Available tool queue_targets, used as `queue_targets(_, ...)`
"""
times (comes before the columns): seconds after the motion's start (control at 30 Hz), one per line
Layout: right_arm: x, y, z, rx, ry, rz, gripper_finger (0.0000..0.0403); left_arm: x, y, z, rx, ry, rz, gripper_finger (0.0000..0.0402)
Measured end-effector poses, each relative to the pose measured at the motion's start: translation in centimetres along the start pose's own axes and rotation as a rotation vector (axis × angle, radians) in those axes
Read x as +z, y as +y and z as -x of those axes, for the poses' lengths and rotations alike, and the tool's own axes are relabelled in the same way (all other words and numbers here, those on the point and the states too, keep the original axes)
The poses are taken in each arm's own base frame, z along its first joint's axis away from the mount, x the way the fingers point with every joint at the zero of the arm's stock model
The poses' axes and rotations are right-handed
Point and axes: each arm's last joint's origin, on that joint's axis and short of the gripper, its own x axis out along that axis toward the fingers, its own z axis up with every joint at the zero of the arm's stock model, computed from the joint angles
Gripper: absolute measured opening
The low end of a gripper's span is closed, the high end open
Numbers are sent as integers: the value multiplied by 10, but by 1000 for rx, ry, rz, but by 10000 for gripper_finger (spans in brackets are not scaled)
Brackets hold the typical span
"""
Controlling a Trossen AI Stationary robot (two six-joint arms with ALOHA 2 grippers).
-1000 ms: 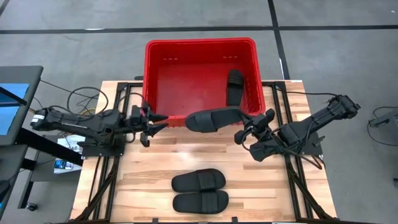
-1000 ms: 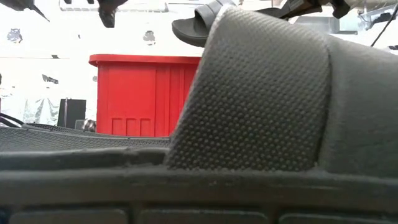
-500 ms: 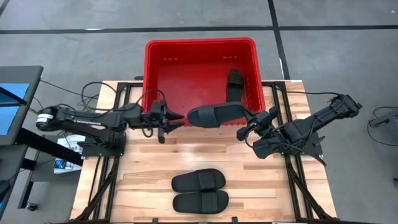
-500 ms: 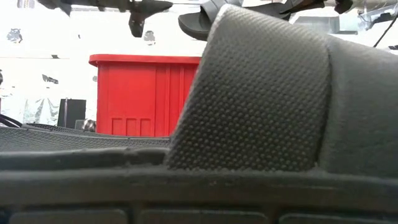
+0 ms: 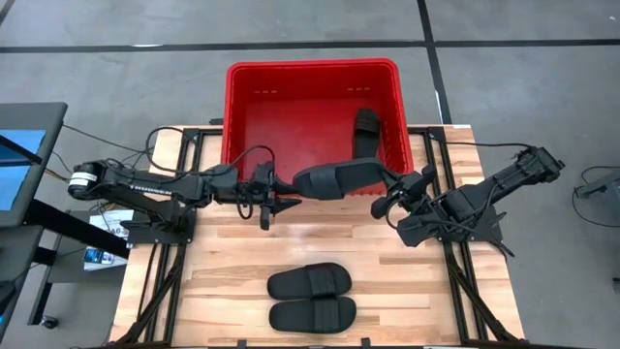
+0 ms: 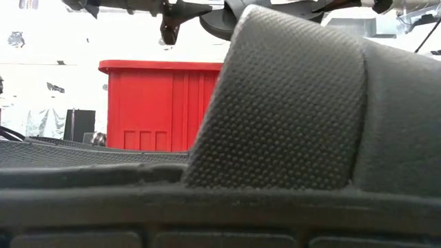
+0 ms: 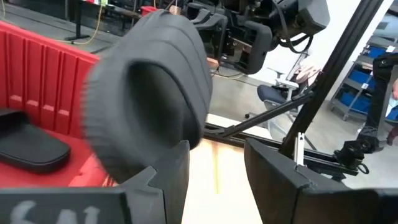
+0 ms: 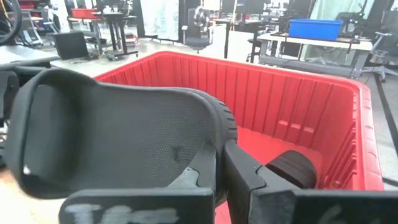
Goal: Pick and place slides into bin
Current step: Put the black slide into the container
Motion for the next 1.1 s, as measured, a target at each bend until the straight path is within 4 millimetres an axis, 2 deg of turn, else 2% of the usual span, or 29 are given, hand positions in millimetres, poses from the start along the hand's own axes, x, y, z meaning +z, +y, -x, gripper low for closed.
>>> queue_targets(0.2, 0, 1, 2, 10, -1, 11, 0, 3, 0, 3, 13, -4, -50, 144)
queue_targets(0.53, 1, -1, 3, 8, -3, 12, 0, 14, 0, 25, 144, 2, -139, 144)
queue_targets(0.8, 1, -1, 3, 7, -7, 9, 0, 4, 4, 20, 195, 60, -59, 144)
queue_targets(1.1, 2, 0, 3, 9, -9, 0, 0, 8, 3, 18, 201, 4, -51, 144)
